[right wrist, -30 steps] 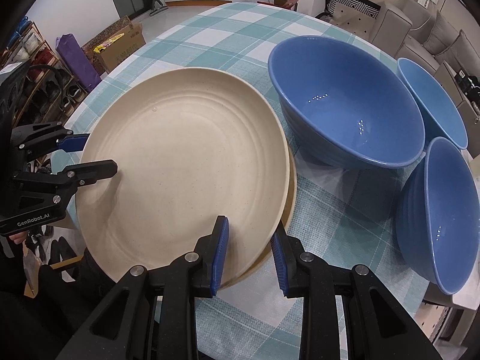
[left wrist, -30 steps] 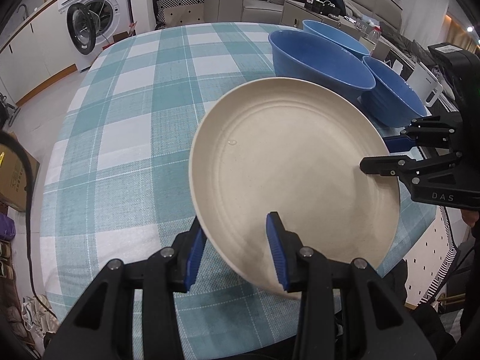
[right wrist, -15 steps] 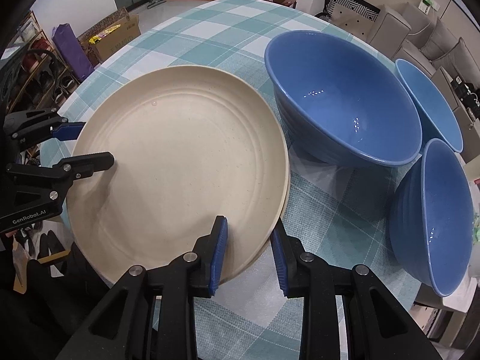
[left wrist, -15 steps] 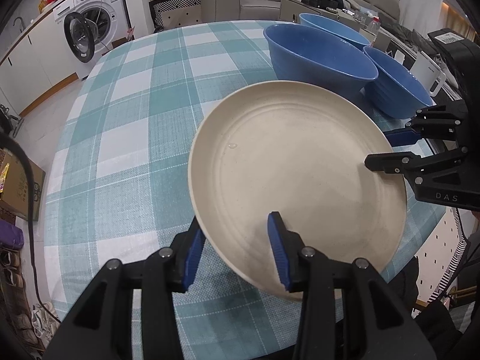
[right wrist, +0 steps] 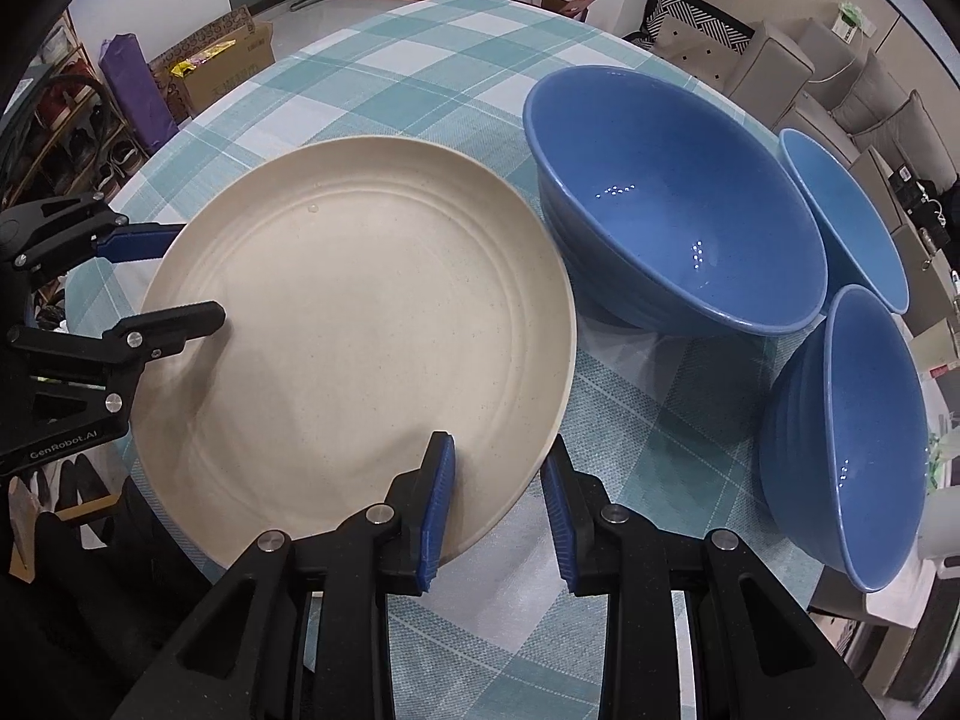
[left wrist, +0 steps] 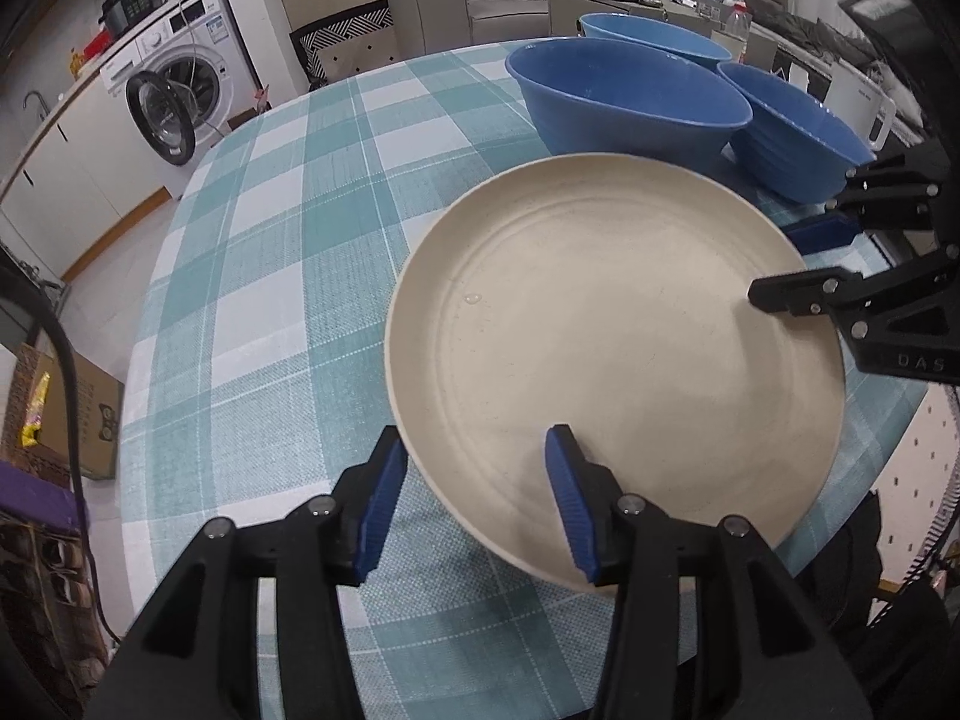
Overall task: Organize plates and bowls
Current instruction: 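Lower the cream plate onto the other cream plate and open both grippers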
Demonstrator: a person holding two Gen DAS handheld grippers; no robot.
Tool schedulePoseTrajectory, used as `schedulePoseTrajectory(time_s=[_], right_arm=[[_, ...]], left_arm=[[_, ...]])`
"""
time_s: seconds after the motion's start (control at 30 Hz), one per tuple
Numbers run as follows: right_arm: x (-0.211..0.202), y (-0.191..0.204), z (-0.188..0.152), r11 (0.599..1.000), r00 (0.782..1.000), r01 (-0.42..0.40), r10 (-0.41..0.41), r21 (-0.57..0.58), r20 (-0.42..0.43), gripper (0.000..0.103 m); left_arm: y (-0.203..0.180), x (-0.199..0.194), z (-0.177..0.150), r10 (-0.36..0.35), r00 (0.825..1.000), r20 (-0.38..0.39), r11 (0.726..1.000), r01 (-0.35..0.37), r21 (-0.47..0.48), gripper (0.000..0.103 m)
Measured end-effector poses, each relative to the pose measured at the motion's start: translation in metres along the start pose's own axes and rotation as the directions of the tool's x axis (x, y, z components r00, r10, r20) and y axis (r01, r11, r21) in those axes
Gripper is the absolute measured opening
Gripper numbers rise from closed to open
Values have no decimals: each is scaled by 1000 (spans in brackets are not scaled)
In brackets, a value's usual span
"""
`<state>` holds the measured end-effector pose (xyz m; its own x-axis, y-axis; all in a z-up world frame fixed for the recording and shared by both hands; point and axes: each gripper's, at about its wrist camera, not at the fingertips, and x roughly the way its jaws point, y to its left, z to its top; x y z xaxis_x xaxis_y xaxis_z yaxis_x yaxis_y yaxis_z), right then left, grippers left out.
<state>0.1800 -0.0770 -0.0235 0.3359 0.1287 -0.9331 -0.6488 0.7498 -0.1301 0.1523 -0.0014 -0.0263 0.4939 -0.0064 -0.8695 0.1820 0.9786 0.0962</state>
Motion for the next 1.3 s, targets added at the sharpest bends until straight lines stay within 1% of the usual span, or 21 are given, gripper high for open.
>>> schedulePoseTrajectory(time_s=[0.1,0.3,0.43,0.63,0.7,0.97,1.03,1.13,1.23,1.3], right_arm=[[0,0,0,1000,1000,18,-18,0,5,31],[5,0,-2,1000,1000,25,-25,-8,4,34],[10,4,-2,998,999,43,-43,-37,-7,37],[18,5,-1,997,998,53,-54,-55,-11,39],[19,4,1,997,998,58,-59,-53,-11,46],[22,1,3,998,999,52,-52,-46,-13,48],[22,0,2,998,999,48,-48,-41,-12,48],[21,-1,2,999,1000,23,-23,-32,-7,48],[16,-3,1,1000,1000,9,-9,-24,12,48],[11,-6,1,1000,999,-13,13,-1,33,55]], left_arm=[[-3,0,0,19,1000,6,1000,-20,25,51],[-2,0,1,22,1000,10,999,-22,31,56],[-1,-1,0,22,1000,11,999,-23,27,59],[6,0,-1,17,1000,10,1000,-17,2,60],[7,0,0,16,1000,11,1000,-16,-4,60],[12,6,0,14,1000,5,999,-14,-29,62],[14,4,1,4,1000,13,999,-4,-39,62],[19,-2,2,-18,999,39,998,20,-57,66],[24,-11,4,-35,997,70,996,40,-74,68],[27,-18,6,-54,995,86,995,61,-79,75]])
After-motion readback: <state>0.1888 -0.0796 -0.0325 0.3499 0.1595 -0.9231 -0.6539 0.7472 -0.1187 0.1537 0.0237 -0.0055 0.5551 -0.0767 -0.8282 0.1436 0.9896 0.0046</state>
